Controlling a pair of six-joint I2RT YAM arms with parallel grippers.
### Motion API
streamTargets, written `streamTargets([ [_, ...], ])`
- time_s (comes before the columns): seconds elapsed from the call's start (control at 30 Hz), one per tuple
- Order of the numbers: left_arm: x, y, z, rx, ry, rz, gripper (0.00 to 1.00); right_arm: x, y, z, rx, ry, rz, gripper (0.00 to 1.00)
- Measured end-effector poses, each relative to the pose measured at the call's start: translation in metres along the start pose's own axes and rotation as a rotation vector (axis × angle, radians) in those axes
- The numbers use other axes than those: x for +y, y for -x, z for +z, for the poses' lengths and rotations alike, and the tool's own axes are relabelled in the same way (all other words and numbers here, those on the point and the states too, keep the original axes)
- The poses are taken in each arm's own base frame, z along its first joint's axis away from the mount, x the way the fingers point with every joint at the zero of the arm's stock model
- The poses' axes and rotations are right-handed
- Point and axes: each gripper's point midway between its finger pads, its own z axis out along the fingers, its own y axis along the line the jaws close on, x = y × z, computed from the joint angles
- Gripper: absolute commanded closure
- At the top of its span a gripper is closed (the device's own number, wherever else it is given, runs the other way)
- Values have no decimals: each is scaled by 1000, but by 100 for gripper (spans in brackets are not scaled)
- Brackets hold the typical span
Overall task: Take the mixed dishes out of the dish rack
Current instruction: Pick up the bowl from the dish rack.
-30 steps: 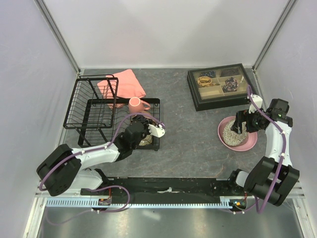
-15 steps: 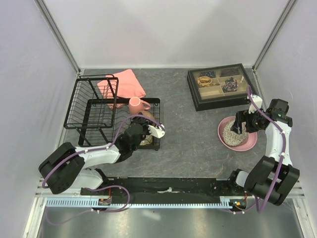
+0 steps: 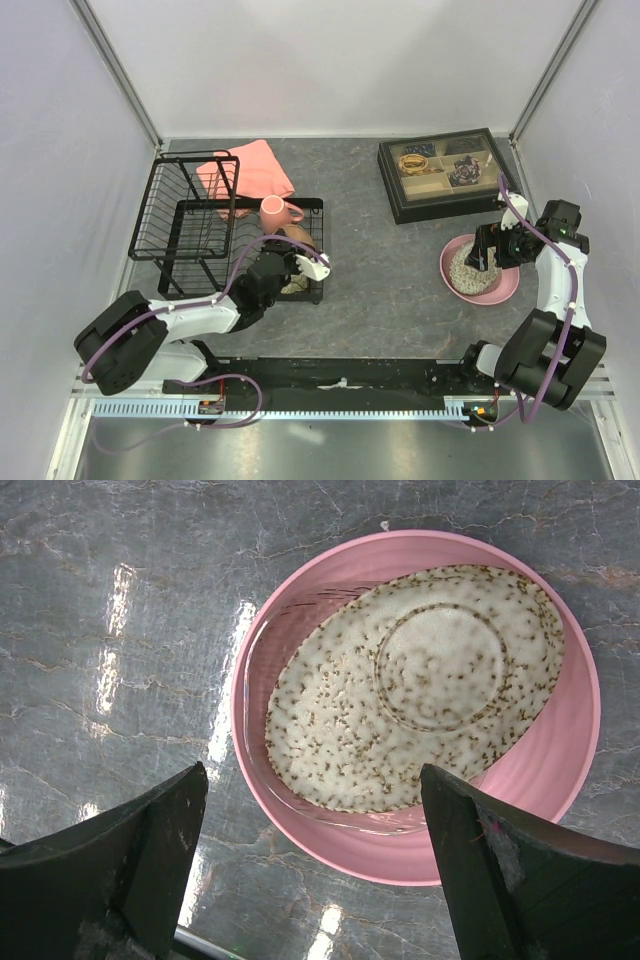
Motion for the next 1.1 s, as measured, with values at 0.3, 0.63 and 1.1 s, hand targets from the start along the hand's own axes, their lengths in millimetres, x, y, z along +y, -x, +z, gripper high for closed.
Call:
streamTargets([
  [0.3, 0, -1, -3, -6, 5, 4, 99, 0, 0, 0, 1, 0, 0, 5],
  [0.63, 0, -1, -4, -33, 58, 35, 98, 0, 0, 0, 1, 1, 1, 5],
  [1.1, 3, 2, 1, -69, 173, 89, 98, -2, -4, 4, 19, 4, 10, 5],
])
